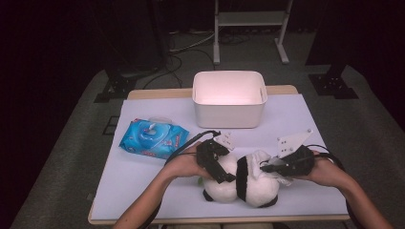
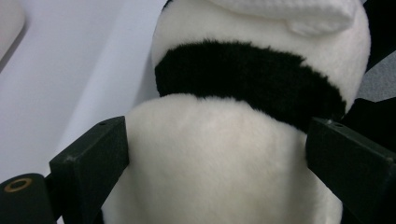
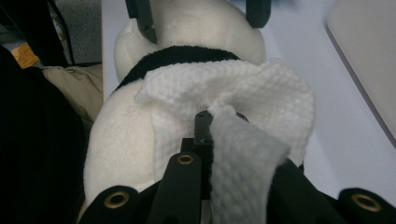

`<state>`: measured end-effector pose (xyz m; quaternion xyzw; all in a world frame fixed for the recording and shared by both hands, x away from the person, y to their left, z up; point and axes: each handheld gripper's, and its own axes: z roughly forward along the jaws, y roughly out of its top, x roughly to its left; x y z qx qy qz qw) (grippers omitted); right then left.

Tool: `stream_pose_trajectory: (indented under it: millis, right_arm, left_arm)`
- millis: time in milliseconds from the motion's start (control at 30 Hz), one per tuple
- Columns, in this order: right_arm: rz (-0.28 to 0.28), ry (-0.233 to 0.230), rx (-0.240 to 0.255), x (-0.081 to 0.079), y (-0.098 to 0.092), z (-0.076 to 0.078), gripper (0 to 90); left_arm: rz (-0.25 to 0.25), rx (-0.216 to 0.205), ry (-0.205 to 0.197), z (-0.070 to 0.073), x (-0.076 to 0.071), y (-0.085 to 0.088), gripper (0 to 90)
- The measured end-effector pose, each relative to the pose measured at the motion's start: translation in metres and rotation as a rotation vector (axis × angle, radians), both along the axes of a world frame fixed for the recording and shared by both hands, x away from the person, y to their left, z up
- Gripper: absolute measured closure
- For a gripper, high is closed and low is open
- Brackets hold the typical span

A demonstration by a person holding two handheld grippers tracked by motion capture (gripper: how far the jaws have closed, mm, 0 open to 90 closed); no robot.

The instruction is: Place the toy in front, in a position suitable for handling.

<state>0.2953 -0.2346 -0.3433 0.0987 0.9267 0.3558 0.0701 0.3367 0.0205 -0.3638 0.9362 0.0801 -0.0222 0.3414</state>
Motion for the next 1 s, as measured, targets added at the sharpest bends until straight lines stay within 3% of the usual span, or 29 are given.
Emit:
stream_pose_trajectory:
  millis: [333, 767, 1000]
  right_arm:
    - [0.002, -0.017, -0.007, 0.003, 0.008, 0.013, 82.7]
    - [0.056, -0.004, -0.054, 0.022, 0.050, 0.012, 82.5]
    - [0.020, -0.002, -0.040, 0.023, 0.037, 0.014, 82.3]
  left_arm:
    - [-0.003, 0.006, -0.015, -0.003, -0.008, 0.003, 13.7]
    - [-0.024, 0.014, -0.065, -0.003, -0.021, 0.006, 14.0]
    - [-0.031, 0.000, -0.071, -0.004, -0.024, 0.010, 14.6]
